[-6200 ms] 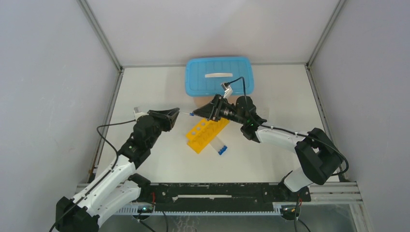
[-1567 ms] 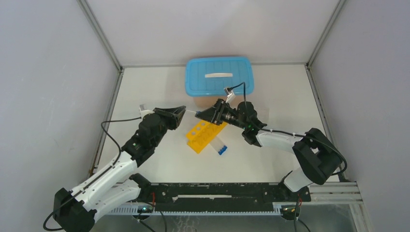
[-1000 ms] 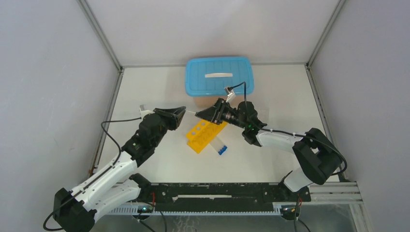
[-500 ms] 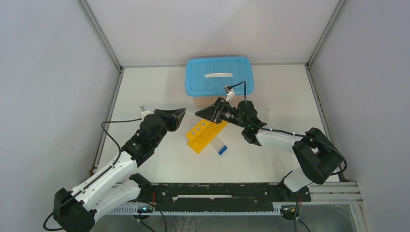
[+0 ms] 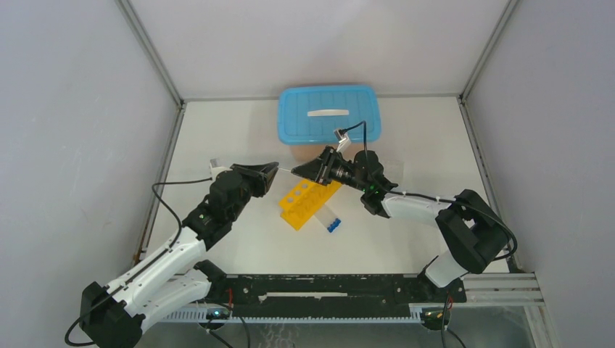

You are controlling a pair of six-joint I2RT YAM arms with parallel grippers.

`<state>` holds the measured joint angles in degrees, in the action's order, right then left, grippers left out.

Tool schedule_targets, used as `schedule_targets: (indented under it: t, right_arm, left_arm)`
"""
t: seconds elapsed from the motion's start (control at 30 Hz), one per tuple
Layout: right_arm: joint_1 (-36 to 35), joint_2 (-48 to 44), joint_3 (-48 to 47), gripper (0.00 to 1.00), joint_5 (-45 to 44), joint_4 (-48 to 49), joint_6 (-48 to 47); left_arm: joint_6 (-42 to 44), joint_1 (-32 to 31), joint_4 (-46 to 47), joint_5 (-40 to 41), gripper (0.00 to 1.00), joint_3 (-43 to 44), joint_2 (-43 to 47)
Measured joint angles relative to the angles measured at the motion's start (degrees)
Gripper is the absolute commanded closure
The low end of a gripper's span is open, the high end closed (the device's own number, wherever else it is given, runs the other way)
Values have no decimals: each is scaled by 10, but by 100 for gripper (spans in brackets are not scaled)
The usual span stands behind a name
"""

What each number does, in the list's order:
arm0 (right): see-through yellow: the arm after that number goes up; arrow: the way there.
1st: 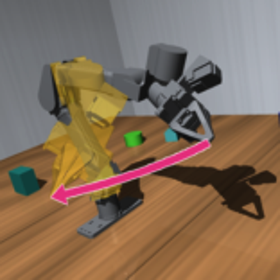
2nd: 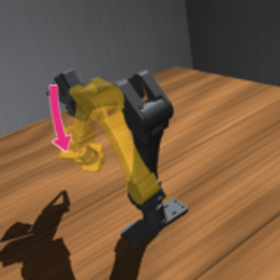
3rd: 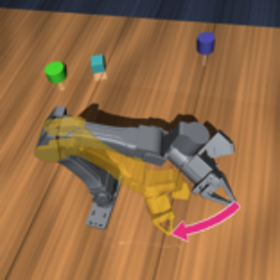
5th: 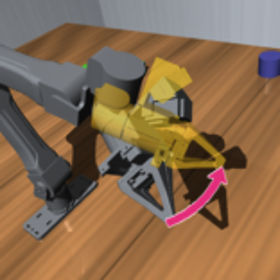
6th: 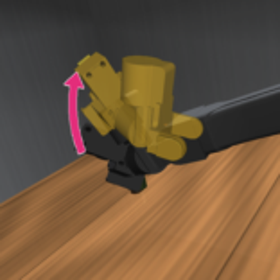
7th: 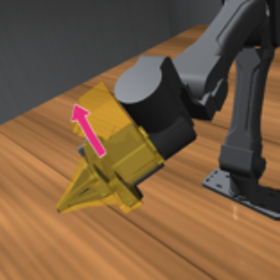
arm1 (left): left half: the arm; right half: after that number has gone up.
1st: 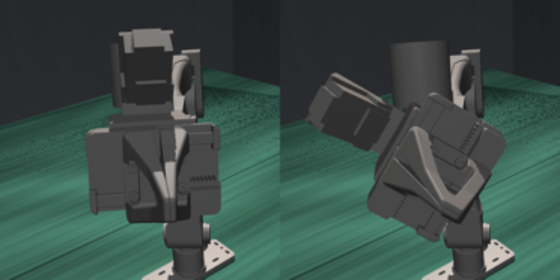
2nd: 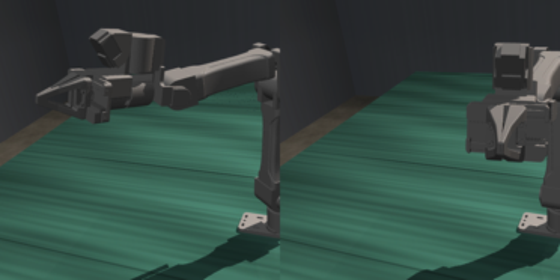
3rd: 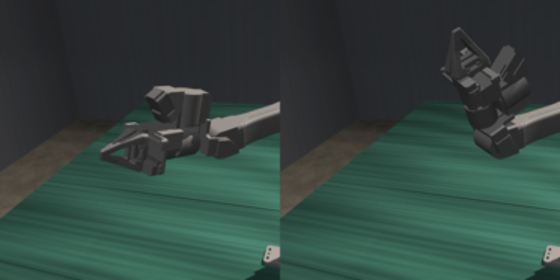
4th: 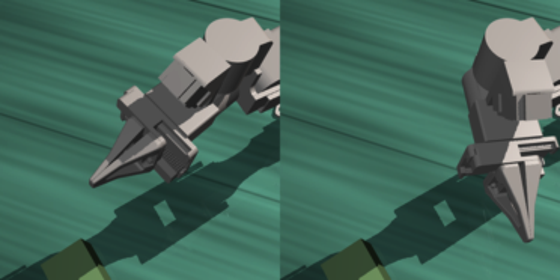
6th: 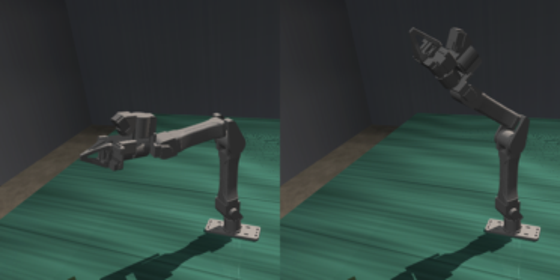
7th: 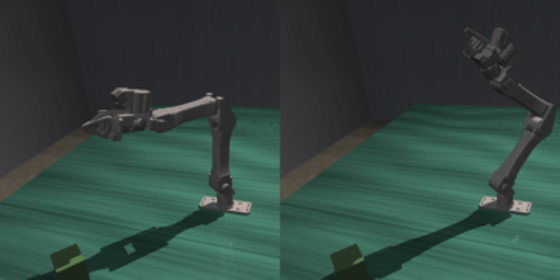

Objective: Organize the chemistry lab equipment
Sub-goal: Pick up the test tube at the center of the board.

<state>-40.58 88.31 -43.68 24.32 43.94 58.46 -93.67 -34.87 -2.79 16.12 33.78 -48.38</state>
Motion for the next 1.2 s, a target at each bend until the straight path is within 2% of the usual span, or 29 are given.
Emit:
schedule_targets:
  t: [0.23,0.43,0.73,1.0,1.2]
  right_arm:
    - [0,0,0,80,0,0,0]
    - [0,0,-3,87,2,-3,0]
    - [1,-1,-31,87,3,-45,-18]
    - [8,-31,-51,87,-3,-162,-71]
    - [17,-58,-123,87,-40,-336,-145]
  left_arm:
    - [0,0,0,2,84,0,0]
    - [0,0,0,2,69,0,0]
    - [16,1,-13,9,46,0,12]
    - [61,8,-57,45,42,0,66]
    - [112,9,-97,71,42,0,103]
